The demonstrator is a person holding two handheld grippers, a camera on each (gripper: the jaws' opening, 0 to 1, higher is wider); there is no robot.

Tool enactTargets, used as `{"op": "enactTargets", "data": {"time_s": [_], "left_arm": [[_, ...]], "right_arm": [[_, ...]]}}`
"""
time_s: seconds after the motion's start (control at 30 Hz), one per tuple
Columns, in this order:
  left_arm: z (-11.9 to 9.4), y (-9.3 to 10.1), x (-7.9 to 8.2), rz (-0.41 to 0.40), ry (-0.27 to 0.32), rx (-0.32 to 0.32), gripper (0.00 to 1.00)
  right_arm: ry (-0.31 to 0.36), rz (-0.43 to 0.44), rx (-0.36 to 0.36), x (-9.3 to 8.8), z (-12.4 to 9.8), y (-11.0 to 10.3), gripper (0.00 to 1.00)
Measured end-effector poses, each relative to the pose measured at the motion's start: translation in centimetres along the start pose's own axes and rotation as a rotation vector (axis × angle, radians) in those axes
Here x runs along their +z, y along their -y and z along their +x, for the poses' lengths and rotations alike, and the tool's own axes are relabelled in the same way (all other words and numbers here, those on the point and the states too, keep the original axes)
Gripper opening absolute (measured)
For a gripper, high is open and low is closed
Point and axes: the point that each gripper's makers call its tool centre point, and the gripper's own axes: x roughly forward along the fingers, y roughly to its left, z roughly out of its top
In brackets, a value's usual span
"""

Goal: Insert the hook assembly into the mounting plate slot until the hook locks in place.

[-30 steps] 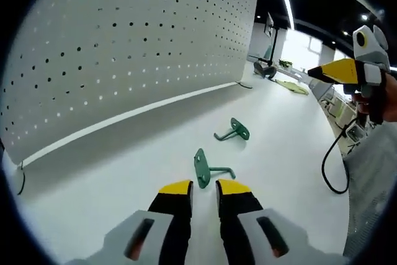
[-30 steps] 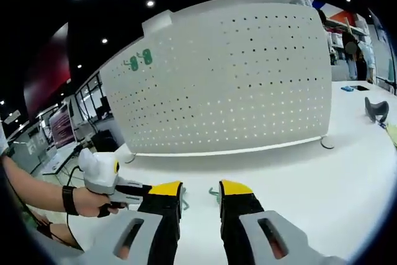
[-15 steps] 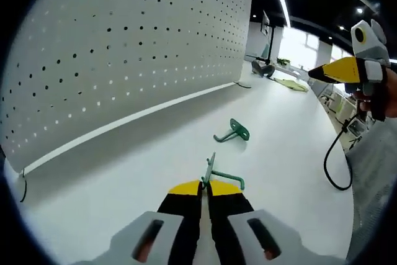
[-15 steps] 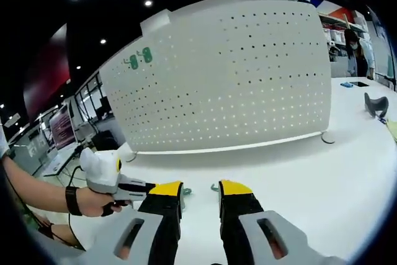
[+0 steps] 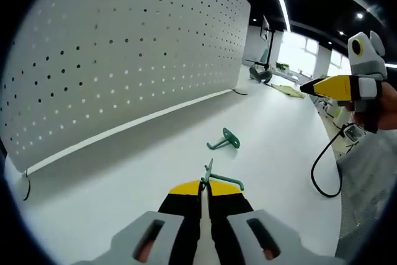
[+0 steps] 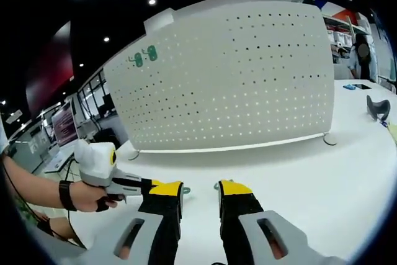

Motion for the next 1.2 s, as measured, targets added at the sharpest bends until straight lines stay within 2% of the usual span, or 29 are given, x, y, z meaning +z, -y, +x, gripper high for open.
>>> {"op": "enactTargets", "data": {"time_s": [0.43,0.63,0.87,0.93,1.2], "left_arm": [[-2.6,1.3,3.0,-0.047,0.040,-0.017,0.03],[-3.6,1.8,3.6,-0.083,0.036,-0.015,0.03],[-5.6,2.8,5.1,-0.107,0.067,-0.017,0.03],[-5.9,3.2,5.3,-0.140,0.068,-0.029,0.03],[-7.6,4.0,6.2,-0.148,0.070,-0.014,0.03]], "right_arm": [[0.017,-0.041,0.033,0.8,-0.5,-1.2,0.23],[0.027,-0.060,0.059,1.1,-0.7,-2.1,0.23],[0.052,-0.119,0.101,1.6,-1.4,-3.4,0.23],[0.043,-0.127,0.114,1.5,-1.5,-3.7,0.23],[0.050,-0.162,0.156,1.2,-2.2,-4.9,0.23]]}}
